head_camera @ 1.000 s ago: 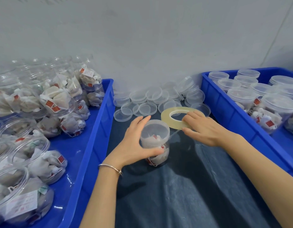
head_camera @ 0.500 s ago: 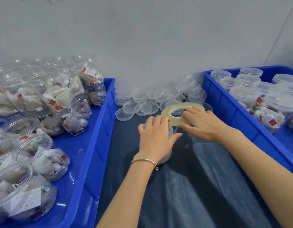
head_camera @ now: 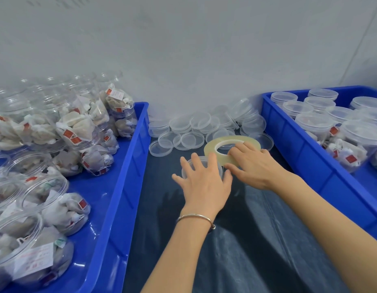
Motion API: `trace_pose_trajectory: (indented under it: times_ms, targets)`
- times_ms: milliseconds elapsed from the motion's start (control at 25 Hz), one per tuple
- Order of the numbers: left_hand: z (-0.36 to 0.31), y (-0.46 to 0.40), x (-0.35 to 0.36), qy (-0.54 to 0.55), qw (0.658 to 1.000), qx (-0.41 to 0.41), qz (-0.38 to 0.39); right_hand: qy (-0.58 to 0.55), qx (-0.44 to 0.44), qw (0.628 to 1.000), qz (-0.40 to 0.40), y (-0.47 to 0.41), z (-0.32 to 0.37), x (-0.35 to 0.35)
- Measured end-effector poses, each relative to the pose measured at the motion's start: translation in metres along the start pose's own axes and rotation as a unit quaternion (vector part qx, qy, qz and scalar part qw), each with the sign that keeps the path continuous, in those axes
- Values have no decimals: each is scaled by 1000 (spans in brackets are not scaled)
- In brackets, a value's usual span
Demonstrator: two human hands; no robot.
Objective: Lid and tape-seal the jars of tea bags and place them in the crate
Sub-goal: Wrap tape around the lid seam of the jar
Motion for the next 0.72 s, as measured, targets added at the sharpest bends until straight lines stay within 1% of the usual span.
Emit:
trace_pose_trajectory:
  times_ms: [80, 160, 240, 320, 560, 720]
  targets:
    - [-2, 1, -1, -7, 999, 2, -48, 1, 3, 1000, 1, 0, 0, 0]
    - [0, -1, -3, 13, 995, -2, -99, 1, 6, 1000, -1, 0, 1, 0]
    - [2, -2, -4, 40, 992, -3, -122, 3, 10, 1000, -9, 0, 2, 1]
    - [5, -5, -5, 50, 990, 12, -129, -1, 16, 1000, -15, 1, 2, 2]
    - [16, -17, -10, 88, 988, 68, -107, 11, 39, 999, -23, 4, 4, 4]
    - [19, -15, -11, 91, 985, 94, -111, 2, 49, 999, -12, 6, 6, 7]
Point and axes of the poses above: each hand's wrist, its own y-axis away from the middle knuckle, its own x-axis out of the palm, z = x × y, the point moved 5 cm from there along -y, towards the middle knuckle, and after that the axes turned 5 degrees about -x, right-handed, at the moved point
